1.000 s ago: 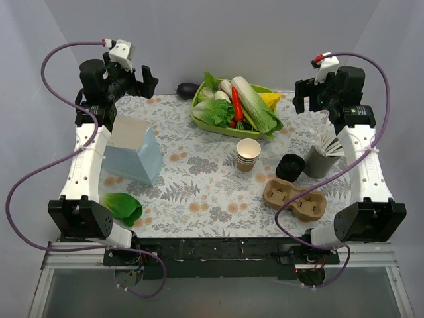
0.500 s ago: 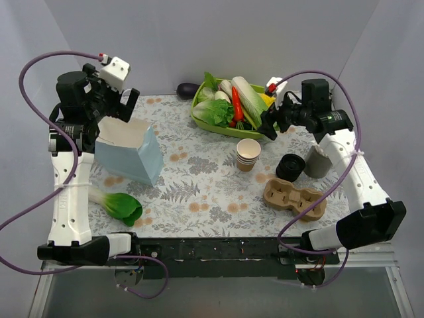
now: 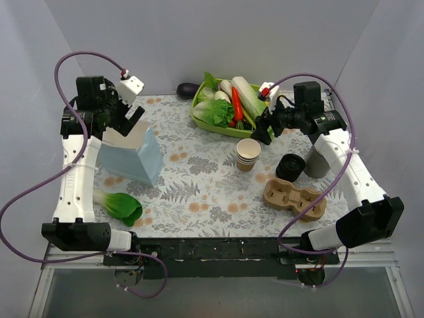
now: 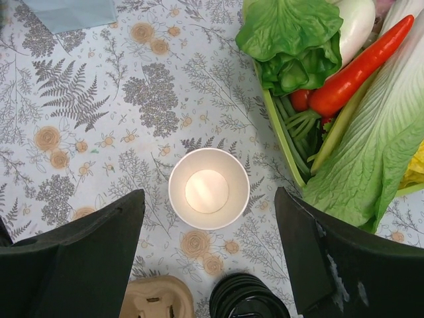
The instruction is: Pack the takeout coffee
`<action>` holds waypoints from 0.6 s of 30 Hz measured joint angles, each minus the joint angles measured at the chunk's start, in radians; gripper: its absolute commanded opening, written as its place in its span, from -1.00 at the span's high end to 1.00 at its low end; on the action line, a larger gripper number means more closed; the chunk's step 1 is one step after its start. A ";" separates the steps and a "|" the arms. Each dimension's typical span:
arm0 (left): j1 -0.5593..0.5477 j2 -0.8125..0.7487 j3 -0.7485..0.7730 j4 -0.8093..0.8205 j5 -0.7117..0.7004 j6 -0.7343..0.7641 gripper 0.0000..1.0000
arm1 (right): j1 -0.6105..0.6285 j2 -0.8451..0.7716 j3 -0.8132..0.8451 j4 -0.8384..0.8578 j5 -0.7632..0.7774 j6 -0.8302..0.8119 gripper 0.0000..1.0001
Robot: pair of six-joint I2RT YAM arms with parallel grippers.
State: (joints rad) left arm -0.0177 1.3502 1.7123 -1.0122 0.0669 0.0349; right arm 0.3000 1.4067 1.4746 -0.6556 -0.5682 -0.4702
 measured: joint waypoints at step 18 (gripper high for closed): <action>-0.004 0.140 -0.029 -0.020 0.174 0.269 -0.36 | 0.002 -0.034 -0.099 0.028 0.003 0.021 -0.73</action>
State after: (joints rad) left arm -0.0219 1.4906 1.6833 -1.0325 0.2409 0.3035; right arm 0.3016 1.3731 1.3758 -0.6273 -0.5648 -0.4488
